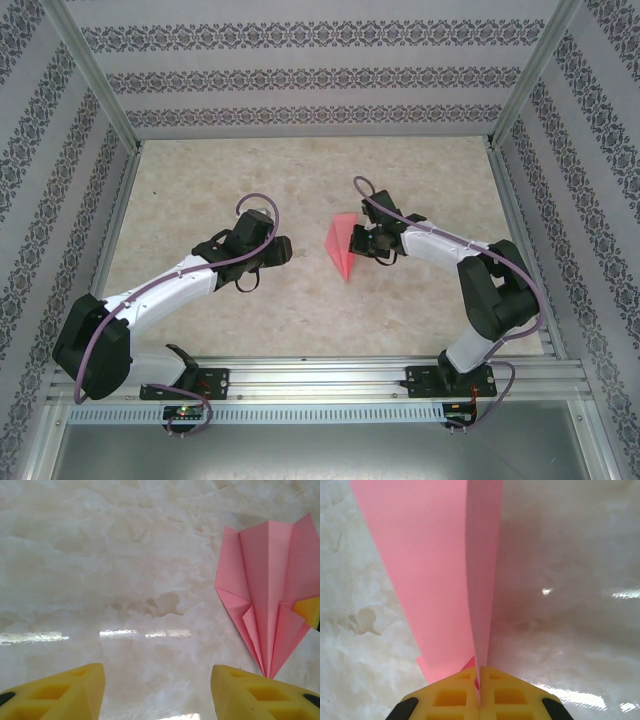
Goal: Fold a paper plane with a square sheet of paper (fold left side to right side)
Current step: Turn over the paper plane at the center of the table, then pick up the paper plane at the center of the table.
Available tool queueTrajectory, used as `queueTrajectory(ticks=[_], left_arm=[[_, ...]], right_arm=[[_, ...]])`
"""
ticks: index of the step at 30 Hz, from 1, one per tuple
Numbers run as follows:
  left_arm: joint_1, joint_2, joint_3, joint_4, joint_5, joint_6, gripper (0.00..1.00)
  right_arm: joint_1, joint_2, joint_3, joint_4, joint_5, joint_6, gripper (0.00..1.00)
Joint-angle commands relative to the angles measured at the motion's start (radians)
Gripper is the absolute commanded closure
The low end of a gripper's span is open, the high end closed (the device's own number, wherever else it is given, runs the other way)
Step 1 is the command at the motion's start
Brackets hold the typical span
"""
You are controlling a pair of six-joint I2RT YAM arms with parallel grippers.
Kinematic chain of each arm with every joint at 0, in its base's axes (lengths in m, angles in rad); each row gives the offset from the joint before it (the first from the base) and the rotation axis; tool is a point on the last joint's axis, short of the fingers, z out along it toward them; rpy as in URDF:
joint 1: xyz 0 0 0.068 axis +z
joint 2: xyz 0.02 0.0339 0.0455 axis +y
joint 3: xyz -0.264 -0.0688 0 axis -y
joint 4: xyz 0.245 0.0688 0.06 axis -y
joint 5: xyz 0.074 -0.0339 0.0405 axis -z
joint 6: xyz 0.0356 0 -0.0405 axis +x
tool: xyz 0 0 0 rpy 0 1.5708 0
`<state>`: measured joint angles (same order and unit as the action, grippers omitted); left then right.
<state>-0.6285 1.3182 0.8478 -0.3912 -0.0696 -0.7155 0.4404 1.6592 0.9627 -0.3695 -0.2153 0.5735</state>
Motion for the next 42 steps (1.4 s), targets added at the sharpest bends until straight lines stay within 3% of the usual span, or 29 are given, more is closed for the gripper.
queueTrajectory(ticks=[1,4,7,10,12,19,23,26,36,42], left_arm=[[0.007,-0.02,0.022,-0.026,-0.016,0.013,0.41],[0.007,-0.023,0.023,-0.027,-0.015,0.015,0.41],[0.007,-0.024,0.025,-0.035,-0.018,0.019,0.4],[0.007,-0.026,0.03,-0.039,-0.029,0.024,0.4],[0.007,-0.027,0.032,-0.037,-0.034,0.029,0.39],[0.006,-0.037,0.029,-0.049,-0.08,0.02,0.17],[0.007,-0.055,0.012,-0.049,-0.099,0.007,0.01],[0.007,-0.06,0.01,-0.06,-0.105,0.01,0.0],[0.007,-0.066,-0.003,-0.067,-0.098,0.005,0.0],[0.007,-0.065,-0.002,-0.073,-0.101,0.007,0.0]], right_arm=[[-0.068,0.005,-0.038,0.053,-0.115,-0.084,0.97],[-0.117,0.02,-0.026,0.008,-0.087,-0.12,0.83],[-0.127,-0.025,-0.011,-0.069,0.017,-0.123,0.68],[-0.119,-0.093,0.012,-0.153,0.112,-0.123,0.62],[-0.089,-0.131,0.032,-0.195,0.139,-0.136,0.61],[0.167,-0.1,0.162,-0.316,0.285,-0.164,0.48],[0.231,0.007,0.252,-0.393,0.359,-0.168,0.39],[0.246,0.054,0.291,-0.419,0.387,-0.178,0.34],[0.252,0.163,0.327,-0.411,0.363,-0.206,0.28],[0.264,0.212,0.351,-0.398,0.36,-0.217,0.35]])
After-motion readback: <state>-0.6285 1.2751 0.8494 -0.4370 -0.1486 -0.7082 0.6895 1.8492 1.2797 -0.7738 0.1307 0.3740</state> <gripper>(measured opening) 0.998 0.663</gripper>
